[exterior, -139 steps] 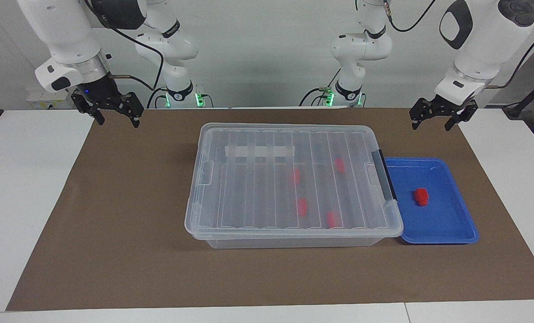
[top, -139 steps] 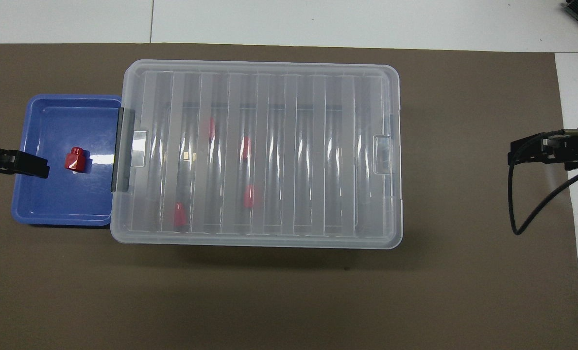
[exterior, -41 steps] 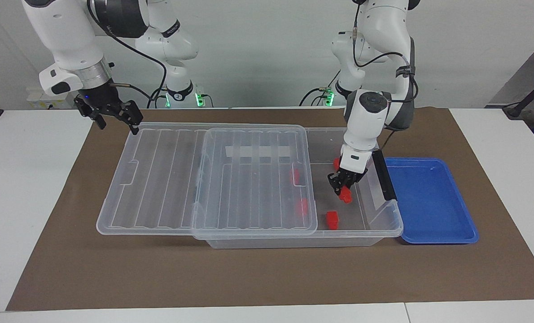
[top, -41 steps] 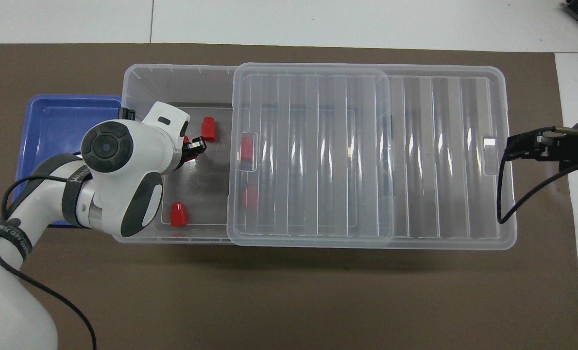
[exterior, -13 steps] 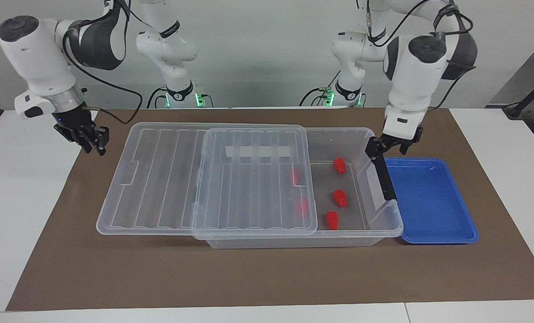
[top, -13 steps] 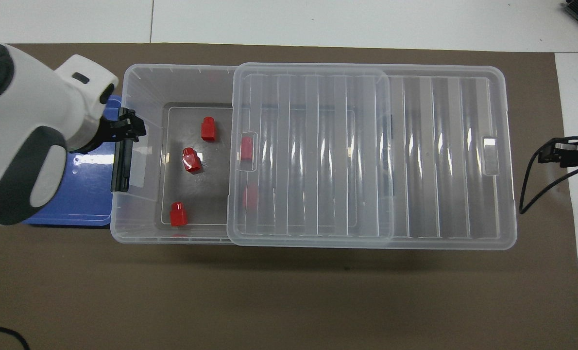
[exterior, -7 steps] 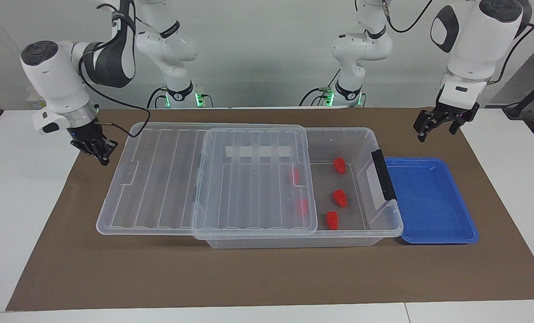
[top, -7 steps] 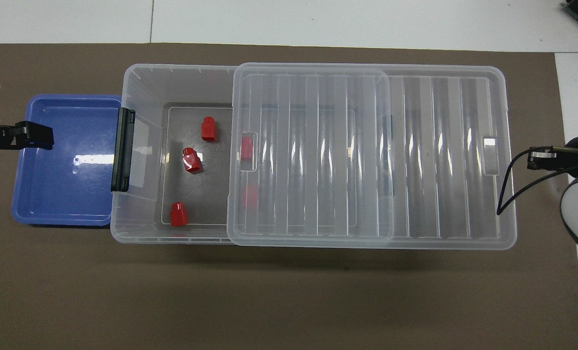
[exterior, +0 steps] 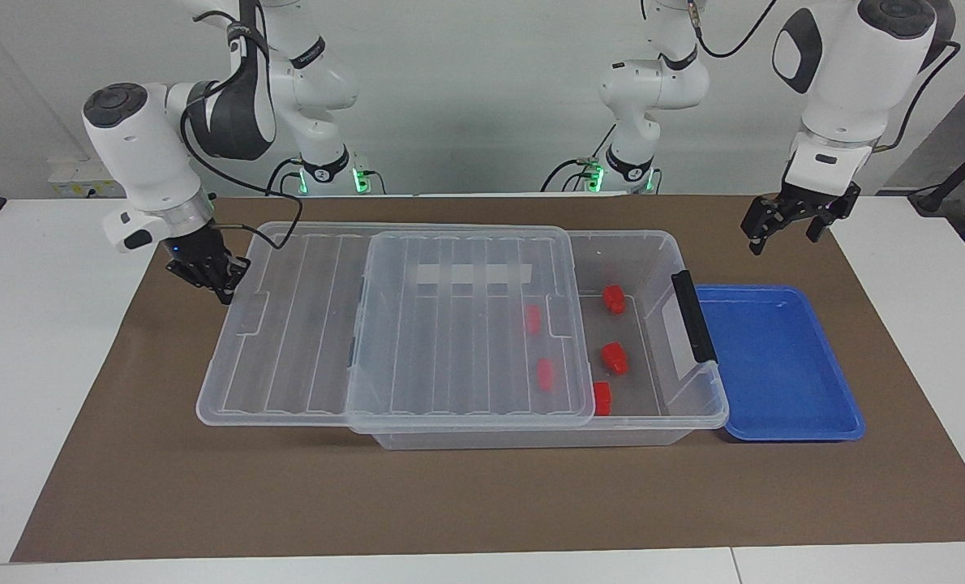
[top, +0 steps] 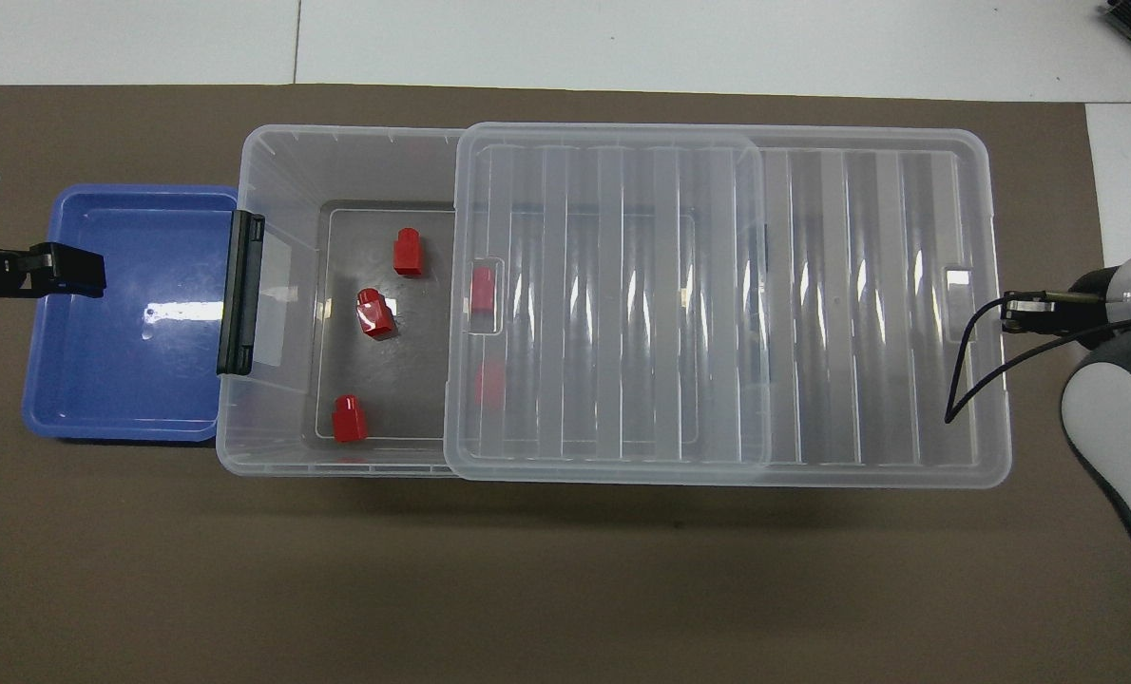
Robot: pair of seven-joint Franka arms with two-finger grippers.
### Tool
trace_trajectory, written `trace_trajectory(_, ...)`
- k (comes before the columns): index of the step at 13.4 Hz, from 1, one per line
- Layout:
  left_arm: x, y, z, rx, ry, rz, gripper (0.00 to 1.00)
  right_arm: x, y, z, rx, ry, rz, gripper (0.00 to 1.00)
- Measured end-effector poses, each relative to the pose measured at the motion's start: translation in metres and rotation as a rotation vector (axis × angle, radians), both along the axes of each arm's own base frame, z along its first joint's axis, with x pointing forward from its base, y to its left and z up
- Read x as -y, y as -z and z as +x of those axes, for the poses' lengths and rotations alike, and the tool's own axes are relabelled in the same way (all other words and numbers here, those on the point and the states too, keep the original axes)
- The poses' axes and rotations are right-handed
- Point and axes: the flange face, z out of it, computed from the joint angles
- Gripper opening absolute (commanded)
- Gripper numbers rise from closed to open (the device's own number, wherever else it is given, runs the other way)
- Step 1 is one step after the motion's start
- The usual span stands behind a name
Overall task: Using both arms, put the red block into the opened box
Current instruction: 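Push the clear lid with the right gripper toward the blue tray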
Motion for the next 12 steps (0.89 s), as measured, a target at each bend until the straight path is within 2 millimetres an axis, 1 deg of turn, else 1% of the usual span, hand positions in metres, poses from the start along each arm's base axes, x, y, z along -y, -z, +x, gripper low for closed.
trace_trajectory(2, 0.000, 0.000, 0.000, 0.001, 0.000, 0.000, 1.00, -0.022, 0.000, 0.001, 0.001, -0.028, 0.005, 0.00)
trace_trajectory(5, 0.002, 0.000, 0.000, 0.003, -0.002, -0.024, 1.00, -0.061, 0.000, 0.001, 0.014, -0.051, 0.011, 0.00)
trace_trajectory(9, 0.006, 0.000, 0.000, 0.001, -0.007, -0.063, 1.00, -0.114, 0.003, -0.005, 0.021, -0.037, 0.025, 0.00)
trace_trajectory(10, 0.005, 0.000, 0.000, 0.001, -0.007, -0.063, 1.00, -0.123, 0.004, -0.006, 0.024, -0.038, 0.028, 0.00)
trace_trajectory(12, 0.005, 0.000, 0.000, 0.000, -0.008, -0.064, 1.00, -0.134, 0.006, -0.005, 0.042, -0.052, 0.032, 0.00)
